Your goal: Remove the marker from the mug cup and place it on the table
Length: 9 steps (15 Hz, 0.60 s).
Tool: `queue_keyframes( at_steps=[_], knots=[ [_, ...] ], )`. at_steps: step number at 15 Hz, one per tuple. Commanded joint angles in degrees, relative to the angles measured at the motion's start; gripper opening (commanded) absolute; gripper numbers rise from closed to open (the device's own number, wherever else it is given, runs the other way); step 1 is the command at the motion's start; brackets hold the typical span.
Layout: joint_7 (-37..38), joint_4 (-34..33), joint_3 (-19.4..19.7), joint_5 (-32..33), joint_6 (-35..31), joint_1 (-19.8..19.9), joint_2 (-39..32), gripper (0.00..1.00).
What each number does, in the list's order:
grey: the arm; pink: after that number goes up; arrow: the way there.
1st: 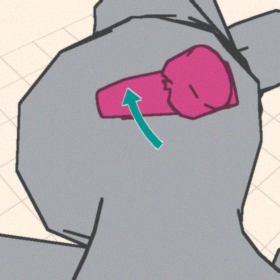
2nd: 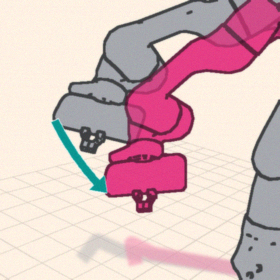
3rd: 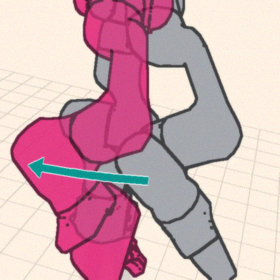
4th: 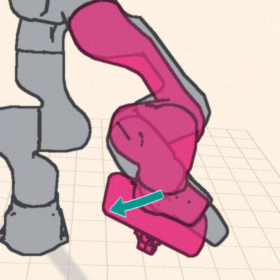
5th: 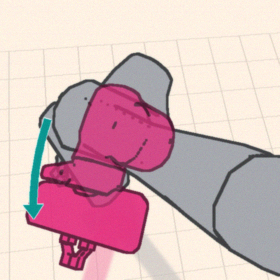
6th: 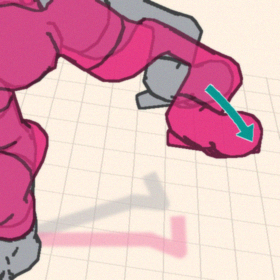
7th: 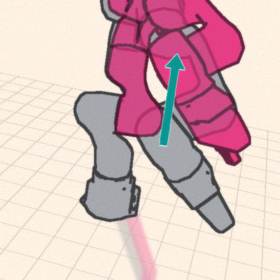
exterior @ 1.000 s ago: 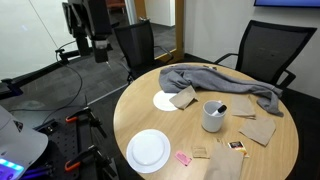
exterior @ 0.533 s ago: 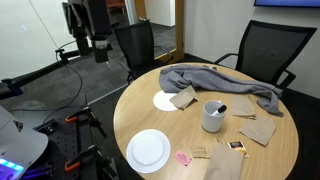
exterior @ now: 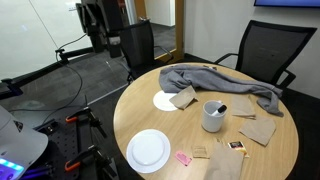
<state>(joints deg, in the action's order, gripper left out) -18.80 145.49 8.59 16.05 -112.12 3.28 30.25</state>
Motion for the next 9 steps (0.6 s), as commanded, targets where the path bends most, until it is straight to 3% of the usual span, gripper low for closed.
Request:
queue_keyframes(
  at_steps=[1, 9],
  knots=[
    [6.00, -0.49, -1.04, -2.92, -7.85, -0.33, -3.64, 1.00],
    [20.89, -3.02, -3.32, -7.01, -29.50, 1.23, -15.38, 1.00]
  ],
)
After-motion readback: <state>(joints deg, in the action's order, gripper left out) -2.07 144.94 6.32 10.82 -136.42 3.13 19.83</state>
